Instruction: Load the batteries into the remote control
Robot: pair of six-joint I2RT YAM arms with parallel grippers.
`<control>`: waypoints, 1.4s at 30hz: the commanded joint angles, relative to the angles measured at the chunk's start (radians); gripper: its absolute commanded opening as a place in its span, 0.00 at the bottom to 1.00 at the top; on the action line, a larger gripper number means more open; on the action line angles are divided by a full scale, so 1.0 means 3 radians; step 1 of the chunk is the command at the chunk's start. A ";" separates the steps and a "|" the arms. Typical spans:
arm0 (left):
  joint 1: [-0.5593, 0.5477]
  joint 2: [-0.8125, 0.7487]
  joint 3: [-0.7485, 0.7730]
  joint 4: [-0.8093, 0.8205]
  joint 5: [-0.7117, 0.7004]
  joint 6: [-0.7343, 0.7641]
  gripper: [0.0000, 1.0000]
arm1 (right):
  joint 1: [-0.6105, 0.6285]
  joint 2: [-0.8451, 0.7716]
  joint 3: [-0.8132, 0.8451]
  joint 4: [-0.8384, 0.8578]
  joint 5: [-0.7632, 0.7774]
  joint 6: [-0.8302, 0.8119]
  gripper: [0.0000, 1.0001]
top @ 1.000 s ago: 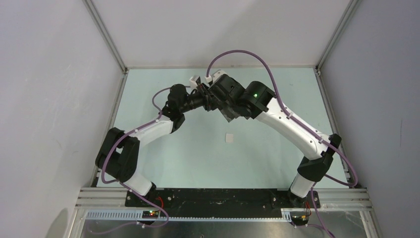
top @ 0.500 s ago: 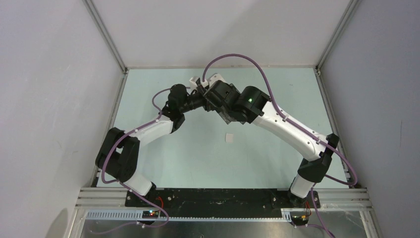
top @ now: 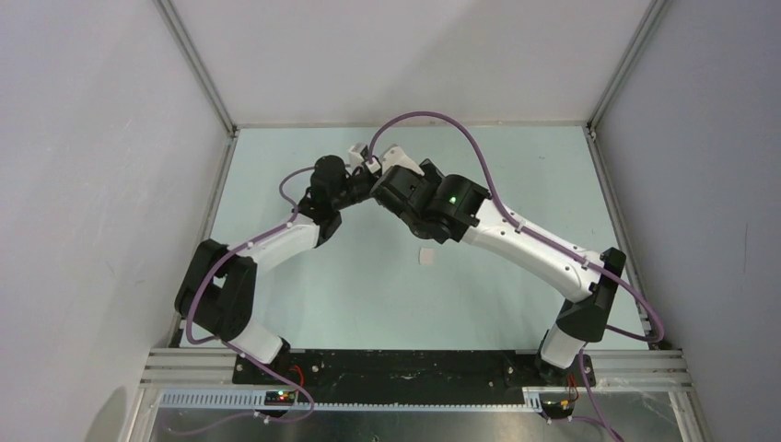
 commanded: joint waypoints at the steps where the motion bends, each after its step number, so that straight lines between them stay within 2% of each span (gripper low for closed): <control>1: 0.0059 -0.0375 0.0145 0.0676 -0.0071 -0.0506 0.00 | 0.0013 -0.0022 -0.0131 -0.0083 -0.0234 0.0064 0.68; 26: 0.0062 -0.0312 0.0098 0.0687 -0.0003 -0.0622 0.00 | 0.0301 0.0215 -0.0365 0.0104 0.0285 -0.0376 0.67; 32: 0.0094 -0.0308 0.0059 0.0734 0.0034 -0.0688 0.00 | 0.0354 0.0081 -0.0545 0.0354 0.0319 -0.0473 0.66; 42: 0.0143 -0.0304 -0.0006 0.0830 0.0091 -0.0817 0.00 | 0.0420 -0.0192 -0.0779 0.0851 0.0204 -0.0779 0.70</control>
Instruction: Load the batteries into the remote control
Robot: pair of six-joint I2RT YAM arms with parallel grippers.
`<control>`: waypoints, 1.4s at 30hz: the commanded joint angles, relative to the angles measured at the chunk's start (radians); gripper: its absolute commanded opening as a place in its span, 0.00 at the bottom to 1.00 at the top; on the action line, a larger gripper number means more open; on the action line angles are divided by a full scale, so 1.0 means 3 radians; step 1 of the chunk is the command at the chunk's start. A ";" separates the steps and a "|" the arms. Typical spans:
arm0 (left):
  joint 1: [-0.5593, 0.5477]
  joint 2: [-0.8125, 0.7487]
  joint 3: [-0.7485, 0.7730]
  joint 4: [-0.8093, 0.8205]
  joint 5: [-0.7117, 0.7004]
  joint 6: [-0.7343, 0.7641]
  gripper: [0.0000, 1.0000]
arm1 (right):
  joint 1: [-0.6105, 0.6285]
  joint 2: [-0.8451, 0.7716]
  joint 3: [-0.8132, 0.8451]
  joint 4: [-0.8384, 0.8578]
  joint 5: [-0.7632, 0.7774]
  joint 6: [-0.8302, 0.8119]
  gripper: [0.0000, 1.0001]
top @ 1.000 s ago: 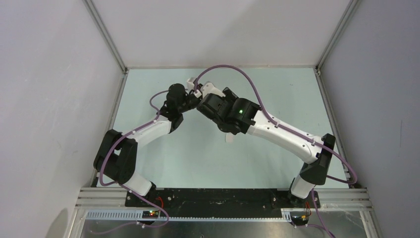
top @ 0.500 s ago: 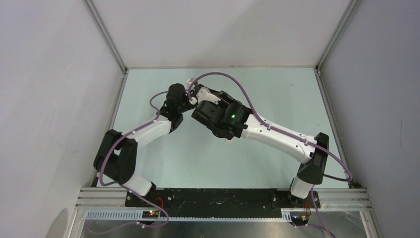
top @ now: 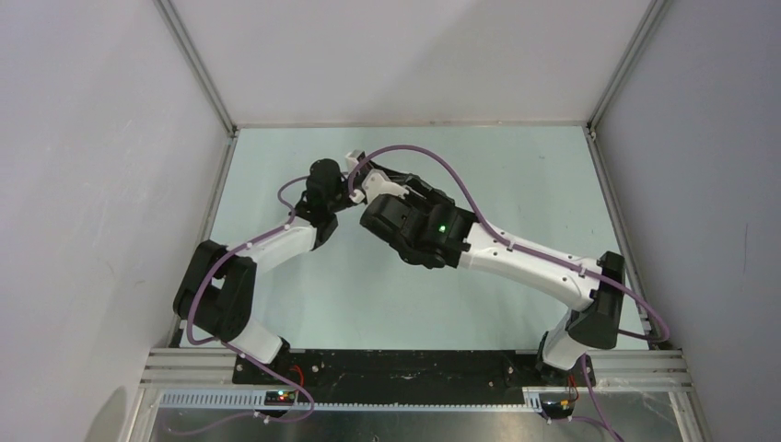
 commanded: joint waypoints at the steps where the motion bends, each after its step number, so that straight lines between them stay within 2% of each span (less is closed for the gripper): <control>1: 0.0063 -0.0275 0.0141 0.0738 -0.0021 -0.0496 0.00 | 0.0079 -0.0035 -0.0117 0.0168 -0.0448 -0.0045 0.70; 16: 0.0079 -0.0296 0.0122 0.0907 0.0009 -0.0782 0.00 | 0.0202 -0.0251 -0.0716 0.0610 -0.0635 -0.0667 0.74; 26: 0.0079 -0.0340 0.0043 0.0916 -0.0061 -0.0590 0.00 | 0.0105 -0.0385 -0.0617 0.0566 -0.0894 -0.0483 0.83; 32: 0.0079 -0.0363 0.0018 0.0833 -0.0025 -0.0292 0.00 | -0.0174 -0.0558 -0.0309 0.0415 -0.1562 -0.0084 0.86; 42: 0.0070 -0.0386 0.0049 0.0741 0.0008 -0.0049 0.00 | -0.0736 -0.0740 -0.0211 0.0331 -0.2512 0.0362 0.88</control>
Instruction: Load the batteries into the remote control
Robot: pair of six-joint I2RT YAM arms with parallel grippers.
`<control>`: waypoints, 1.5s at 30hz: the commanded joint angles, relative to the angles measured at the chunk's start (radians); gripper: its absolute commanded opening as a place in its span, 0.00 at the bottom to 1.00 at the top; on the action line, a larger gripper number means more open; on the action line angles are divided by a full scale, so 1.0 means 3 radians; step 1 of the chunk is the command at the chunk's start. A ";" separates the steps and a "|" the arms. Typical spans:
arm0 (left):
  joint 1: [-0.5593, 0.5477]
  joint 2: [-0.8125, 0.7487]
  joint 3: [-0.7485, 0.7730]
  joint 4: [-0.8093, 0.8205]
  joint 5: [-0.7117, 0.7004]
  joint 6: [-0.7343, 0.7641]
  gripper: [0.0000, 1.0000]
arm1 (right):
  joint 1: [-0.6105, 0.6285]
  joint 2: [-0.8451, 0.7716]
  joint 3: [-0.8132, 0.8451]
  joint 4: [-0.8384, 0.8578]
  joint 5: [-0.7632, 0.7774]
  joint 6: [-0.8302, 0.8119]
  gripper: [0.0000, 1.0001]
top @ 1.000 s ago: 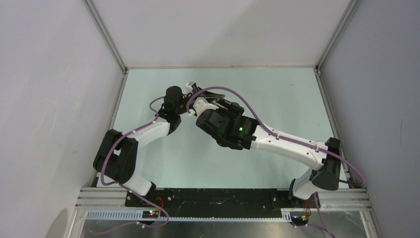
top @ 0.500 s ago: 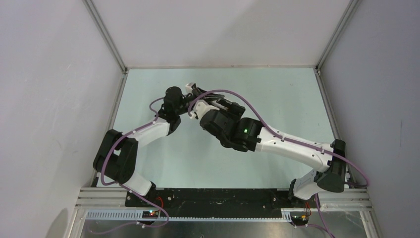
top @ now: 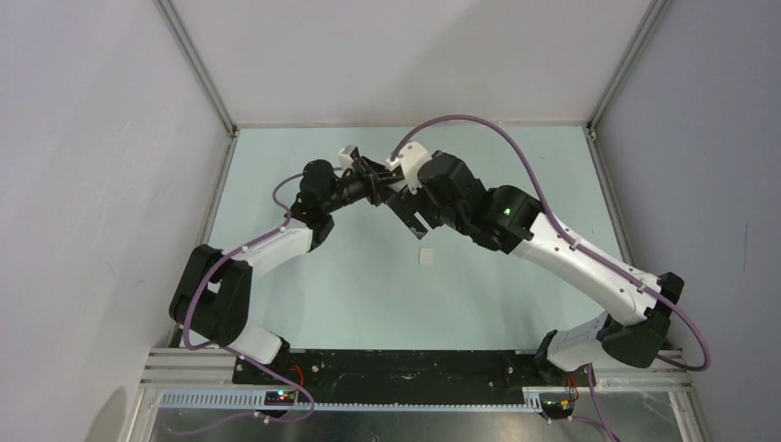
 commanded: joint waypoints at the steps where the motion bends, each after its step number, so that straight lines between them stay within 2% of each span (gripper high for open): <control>1: 0.0014 -0.0290 0.0126 0.0525 0.0072 -0.0047 0.00 | -0.0205 -0.0036 0.0020 -0.0250 -0.0764 0.0382 0.87; 4: 0.0000 -0.0289 0.0144 0.0504 0.0076 0.0007 0.00 | -0.0367 -0.0052 0.0008 -0.0238 -0.1033 0.0489 0.87; 10: -0.0032 -0.0287 0.0158 0.0489 0.0092 0.0080 0.00 | -0.0552 -0.0045 0.0009 -0.0245 -0.1166 0.0684 0.85; 17: -0.0038 -0.0282 0.0161 0.0479 0.0099 0.0106 0.00 | -0.0643 -0.0001 0.0027 -0.0270 -0.1235 0.0839 0.72; 22: -0.0035 -0.0270 0.0167 0.0479 0.0104 0.0121 0.00 | -0.0694 -0.0037 0.0020 -0.0269 -0.1197 0.0932 0.77; 28: -0.0035 -0.0254 0.0162 0.0479 0.0125 0.0189 0.00 | -0.0847 -0.0014 0.0208 -0.0419 -0.0992 0.1122 0.79; 31: -0.0036 -0.0228 0.0159 0.0479 0.0145 0.0222 0.00 | -0.0918 -0.0035 0.0260 -0.0457 -0.1053 0.1233 0.81; 35: -0.0036 -0.0208 0.0159 0.0479 0.0166 0.0266 0.00 | -0.1079 -0.0127 0.0283 -0.0431 -0.1244 0.1427 0.84; 40: -0.0038 -0.0184 0.0170 0.0479 0.0187 0.0317 0.00 | -0.1421 -0.0241 0.0183 -0.0328 -0.1740 0.1777 0.86; 45: -0.0036 -0.0151 0.0210 0.0479 0.0230 0.0394 0.00 | -0.1745 -0.0495 -0.0186 -0.0012 -0.2253 0.2259 0.86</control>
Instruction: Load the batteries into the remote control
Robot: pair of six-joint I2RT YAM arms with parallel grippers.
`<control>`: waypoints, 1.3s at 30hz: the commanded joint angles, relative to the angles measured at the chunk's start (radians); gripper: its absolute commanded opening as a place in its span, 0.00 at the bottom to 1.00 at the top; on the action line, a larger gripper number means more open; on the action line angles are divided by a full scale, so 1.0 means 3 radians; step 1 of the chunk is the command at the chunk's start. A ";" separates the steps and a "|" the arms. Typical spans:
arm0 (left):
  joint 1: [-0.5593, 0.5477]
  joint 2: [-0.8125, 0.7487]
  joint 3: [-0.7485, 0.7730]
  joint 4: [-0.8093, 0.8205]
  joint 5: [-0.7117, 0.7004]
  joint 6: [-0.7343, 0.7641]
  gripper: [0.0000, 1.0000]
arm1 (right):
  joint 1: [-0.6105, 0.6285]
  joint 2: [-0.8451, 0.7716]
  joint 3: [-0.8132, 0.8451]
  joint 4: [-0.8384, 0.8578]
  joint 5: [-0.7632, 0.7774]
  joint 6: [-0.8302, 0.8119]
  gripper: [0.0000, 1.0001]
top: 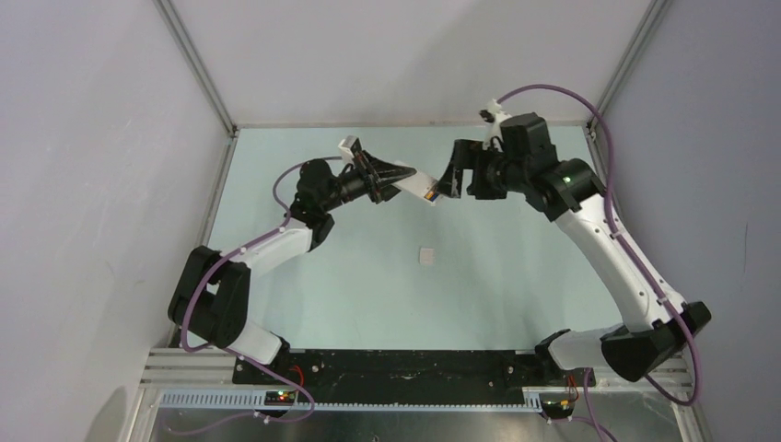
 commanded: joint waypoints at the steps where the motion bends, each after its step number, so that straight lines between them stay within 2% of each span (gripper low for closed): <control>1: -0.0001 -0.0111 0.0200 0.0242 0.0197 0.0103 0.00 | -0.0286 -0.0358 -0.0285 0.0397 -0.0449 0.0505 0.86; 4: -0.0004 -0.0088 0.0212 0.0245 0.0229 0.0127 0.00 | -0.0336 -0.0398 -0.0385 0.0513 -0.0636 0.0593 0.87; 14: -0.0004 -0.0038 0.0294 0.0245 0.0338 0.0434 0.00 | -0.0446 -0.0607 -0.0561 0.0848 -0.0675 0.0914 0.85; 16: -0.0004 -0.0036 0.0279 0.0243 0.0342 0.0458 0.00 | -0.0451 -0.0646 -0.0574 0.0883 -0.0604 0.0922 0.79; 20: -0.0004 -0.0032 0.0250 0.0242 0.0355 0.0453 0.00 | -0.0414 -0.0710 -0.0556 0.0920 -0.0447 0.0722 0.59; 24: -0.0005 -0.0031 0.0206 0.0242 0.0360 0.0428 0.00 | -0.0129 -0.0666 -0.0359 0.0710 -0.0096 0.0292 0.51; 27: -0.0007 -0.0034 0.0146 0.0242 0.0334 0.0395 0.00 | 0.0259 -0.0571 -0.0095 0.0457 0.0542 -0.0204 0.57; 32: -0.0027 -0.0030 -0.0007 0.0242 0.0270 0.0219 0.00 | 0.1024 -0.0112 0.0544 -0.0042 0.1400 -0.0731 0.78; 34: -0.0036 -0.0035 -0.0042 0.0242 0.0249 0.0162 0.00 | 0.1242 0.0134 0.0846 -0.0319 0.1776 -0.0951 0.84; 39: -0.0044 -0.0069 -0.0094 0.0193 0.0202 -0.0014 0.00 | 0.1597 0.0966 0.1649 -0.1343 0.2304 -0.1153 0.87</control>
